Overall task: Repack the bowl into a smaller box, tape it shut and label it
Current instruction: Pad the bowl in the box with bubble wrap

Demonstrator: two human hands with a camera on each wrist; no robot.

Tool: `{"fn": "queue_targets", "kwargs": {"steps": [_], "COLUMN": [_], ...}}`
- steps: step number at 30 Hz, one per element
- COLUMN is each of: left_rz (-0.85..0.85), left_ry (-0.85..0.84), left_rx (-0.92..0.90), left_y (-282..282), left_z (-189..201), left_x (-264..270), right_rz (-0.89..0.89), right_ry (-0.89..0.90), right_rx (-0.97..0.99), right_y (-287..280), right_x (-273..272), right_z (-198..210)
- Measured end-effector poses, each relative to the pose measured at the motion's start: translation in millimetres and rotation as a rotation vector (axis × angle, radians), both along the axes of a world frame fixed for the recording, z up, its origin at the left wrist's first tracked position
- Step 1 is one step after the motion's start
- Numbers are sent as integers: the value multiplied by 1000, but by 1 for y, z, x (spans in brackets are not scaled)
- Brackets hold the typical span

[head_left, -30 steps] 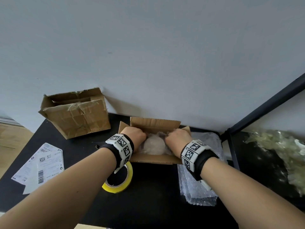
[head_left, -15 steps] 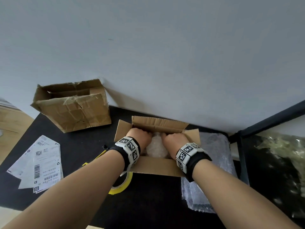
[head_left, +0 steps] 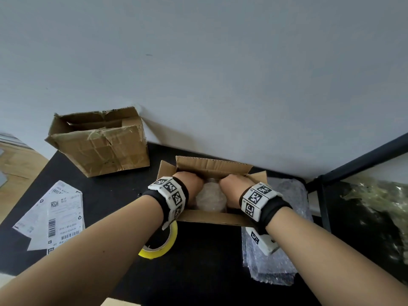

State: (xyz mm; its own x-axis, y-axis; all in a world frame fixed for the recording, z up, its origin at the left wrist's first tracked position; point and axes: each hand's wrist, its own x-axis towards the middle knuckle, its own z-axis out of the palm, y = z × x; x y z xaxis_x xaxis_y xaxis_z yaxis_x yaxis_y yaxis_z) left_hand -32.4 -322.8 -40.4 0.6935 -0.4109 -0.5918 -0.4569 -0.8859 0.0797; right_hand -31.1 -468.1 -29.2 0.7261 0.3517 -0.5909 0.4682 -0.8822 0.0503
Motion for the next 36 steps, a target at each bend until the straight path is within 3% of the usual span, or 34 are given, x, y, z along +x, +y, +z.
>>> {"fn": "queue_targets", "kwargs": {"steps": [3, 8, 22, 36], "left_rz": [51, 104, 10, 58], "left_ry": [25, -74, -219, -122], "left_rx": [-84, -178, -90, -80], "left_y": [-1, 2, -5, -9], "left_z": [9, 9, -3, -2], "left_x": [2, 3, -13, -12], "right_rz": [-56, -161, -47, -34], "right_ry": [-23, -100, -73, -113], "right_rx": [50, 256, 118, 121], "right_y": [-4, -13, -2, -4], "right_x": [-2, -9, -18, -18], "right_z": [6, 11, -6, -4]}}
